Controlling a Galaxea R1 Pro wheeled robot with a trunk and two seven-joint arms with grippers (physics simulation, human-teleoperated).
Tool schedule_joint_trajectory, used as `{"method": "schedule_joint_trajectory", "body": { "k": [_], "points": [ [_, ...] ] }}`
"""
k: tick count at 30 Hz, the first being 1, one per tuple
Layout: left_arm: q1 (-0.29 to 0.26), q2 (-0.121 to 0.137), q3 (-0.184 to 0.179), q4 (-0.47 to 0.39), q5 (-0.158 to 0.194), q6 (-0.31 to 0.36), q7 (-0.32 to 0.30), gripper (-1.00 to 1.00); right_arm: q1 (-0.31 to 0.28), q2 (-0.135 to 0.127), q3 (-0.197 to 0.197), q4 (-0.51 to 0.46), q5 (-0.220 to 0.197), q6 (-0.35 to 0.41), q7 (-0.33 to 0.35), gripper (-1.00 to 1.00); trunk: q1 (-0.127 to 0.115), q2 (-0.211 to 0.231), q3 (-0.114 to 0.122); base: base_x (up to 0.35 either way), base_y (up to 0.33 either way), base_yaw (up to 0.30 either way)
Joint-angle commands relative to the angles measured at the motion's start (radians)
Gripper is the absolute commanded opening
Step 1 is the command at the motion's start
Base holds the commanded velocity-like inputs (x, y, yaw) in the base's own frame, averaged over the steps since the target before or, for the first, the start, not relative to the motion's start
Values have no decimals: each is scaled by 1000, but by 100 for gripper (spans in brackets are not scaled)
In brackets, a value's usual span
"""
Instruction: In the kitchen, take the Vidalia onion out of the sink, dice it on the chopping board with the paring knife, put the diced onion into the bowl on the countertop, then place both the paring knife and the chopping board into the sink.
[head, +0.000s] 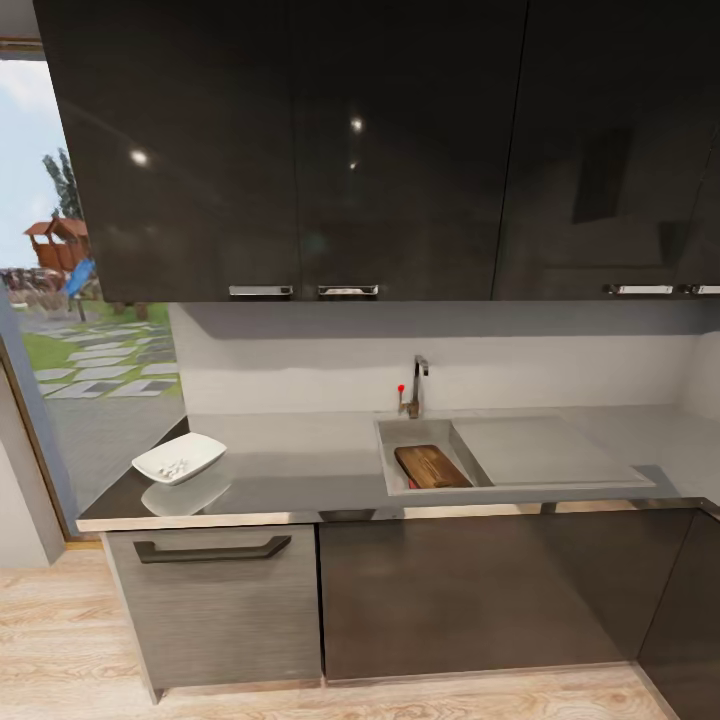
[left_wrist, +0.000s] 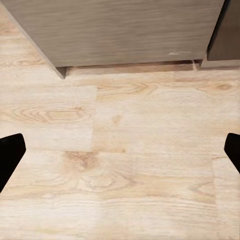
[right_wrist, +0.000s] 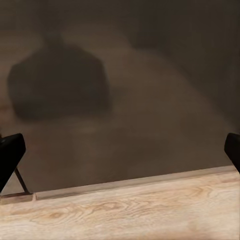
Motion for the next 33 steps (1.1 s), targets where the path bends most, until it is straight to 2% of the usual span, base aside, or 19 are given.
{"method": "schedule_joint_trajectory", "body": {
  "k": [1, 10, 13, 20, 22, 24, 28, 31, 33],
  "points": [
    [-1, -1, -8, 0, 7, -3, 7, 100, -1, 0, 9, 1, -11, -3, -6, 100, 0, -2, -2, 0, 0, 165],
    [-1, -2, -8, 0, 9, -2, 7, 100, -1, 0, 7, 1, -11, -3, -6, 100, 0, -2, -2, 0, 0, 258],
    [-1, -12, -9, 1, 10, -2, 7, 100, -1, 0, 7, 1, -11, -3, -6, 100, 0, -2, -2, 0, 0, 223],
    [-1, -19, -9, 20, 10, -1, 7, 100, -1, -6, 5, 2, -10, -3, -7, 100, 0, -2, -2, 0, 0, 42],
    [-1, -30, -9, 46, 10, -1, 7, 100, -1, -11, 0, 6, -17, -3, -7, 100, 0, -2, -2, 0, 0, 3],
    [-1, -37, -9, 88, 11, -1, 8, 100, -1, -25, -8, 14, -46, -3, -8, 100, 0, -2, -2, 0, 0, 1],
    [-1, -40, -9, 195, 12, 0, 8, 100, -1, -82, -11, 46, -97, 1, -4, 100, 0, -2, -2, 0, 0, 0],
    [-1, -42, -8, 300, 14, -1, -14, 100, 2, -103, -11, 54, -108, 133, 3, 100, 0, -2, -2, 0, 0, 0],
    [0, -42, -6, 370, 19, -2, -77, 100, 12, -108, -12, 55, -132, 209, 21, 100, 0, -2, -2, 0, 0, 0]
  ]
}}
